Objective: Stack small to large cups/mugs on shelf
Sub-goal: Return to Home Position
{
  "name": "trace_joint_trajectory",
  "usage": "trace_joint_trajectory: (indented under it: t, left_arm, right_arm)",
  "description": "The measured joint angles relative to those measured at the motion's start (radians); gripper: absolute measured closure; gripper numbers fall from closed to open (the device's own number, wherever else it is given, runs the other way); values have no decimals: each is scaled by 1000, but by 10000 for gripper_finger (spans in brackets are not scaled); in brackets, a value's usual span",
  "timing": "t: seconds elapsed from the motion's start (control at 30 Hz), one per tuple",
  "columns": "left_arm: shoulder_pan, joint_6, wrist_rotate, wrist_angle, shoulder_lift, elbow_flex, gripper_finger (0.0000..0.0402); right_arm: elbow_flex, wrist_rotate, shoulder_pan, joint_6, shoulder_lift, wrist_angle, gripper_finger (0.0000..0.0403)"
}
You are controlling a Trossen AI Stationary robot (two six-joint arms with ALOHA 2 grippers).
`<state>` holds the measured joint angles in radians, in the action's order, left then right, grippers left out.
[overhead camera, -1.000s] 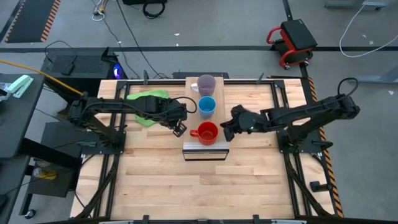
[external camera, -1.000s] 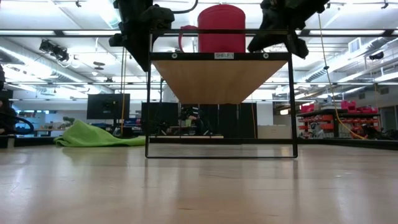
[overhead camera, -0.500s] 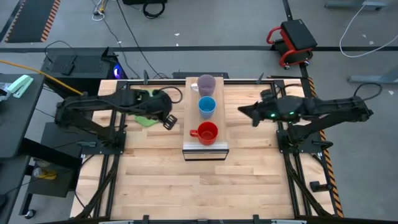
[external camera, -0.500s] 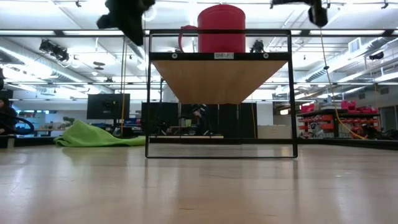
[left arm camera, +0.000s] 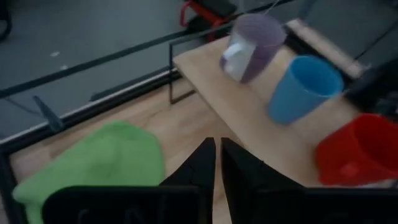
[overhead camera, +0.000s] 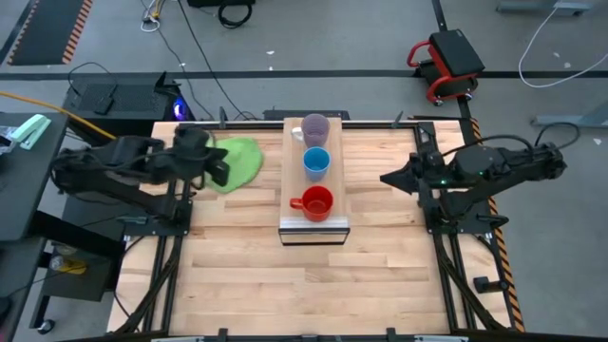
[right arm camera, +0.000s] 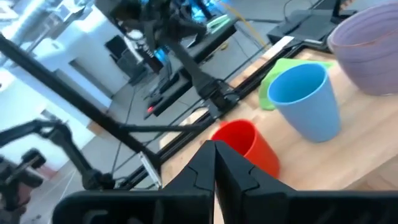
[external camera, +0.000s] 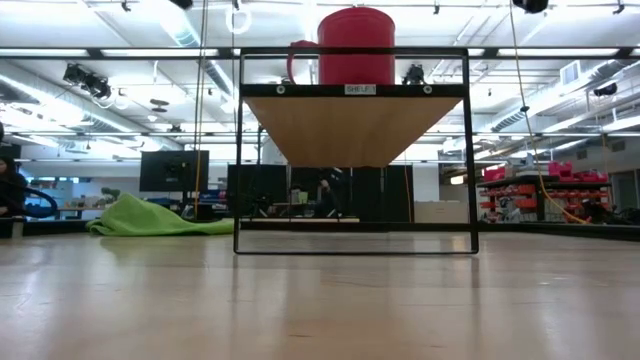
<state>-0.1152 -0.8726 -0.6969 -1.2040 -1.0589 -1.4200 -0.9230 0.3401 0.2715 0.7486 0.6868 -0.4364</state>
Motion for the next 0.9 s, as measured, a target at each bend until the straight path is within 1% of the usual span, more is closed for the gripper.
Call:
trace_joint_trajectory:
  t: [0.1, 0.23, 0.3, 0.4, 0.47, 0.53, 0.63, 0.7, 0.8, 0.9]
  left_arm:
    - [-40, -7, 4, 1, 46, 0, 368]
    - [-69, 73, 84, -20, 90, 0, 373]
    - [-76, 66, 98, -31, 96, 0, 376]
    - [-76, 61, 103, -75, 98, 0, 382]
    - [-86, 89, 123, -103, 99, 0, 383]
    - [-106, 81, 119, -128, 100, 0, 380]
    - [-153, 79, 68, -99, 106, 0, 371]
    - [-206, 96, 12, -64, 106, 0, 365]
    - [-292, 99, -82, -9, 105, 0, 359]
    - [-379, 109, -174, 50, 108, 13, 359]
  right_arm:
    - [0, 1, 15, 0, 0, -9, 389]
    - [0, 2, 22, 6, 0, -11, 390]
    - [0, -7, 22, -10, 2, -9, 391]
    - [0, -78, 22, -68, -7, 25, 391]
    - [0, -128, 22, -93, -22, 114, 391]
    - [0, -192, 24, -134, -36, 222, 390]
    - [0, -275, 55, -227, -50, 381, 389]
    - [-1, -311, 86, -278, -50, 429, 390]
    - [21, -310, 130, -316, -46, 471, 390]
    - [115, -309, 151, -342, -51, 630, 390]
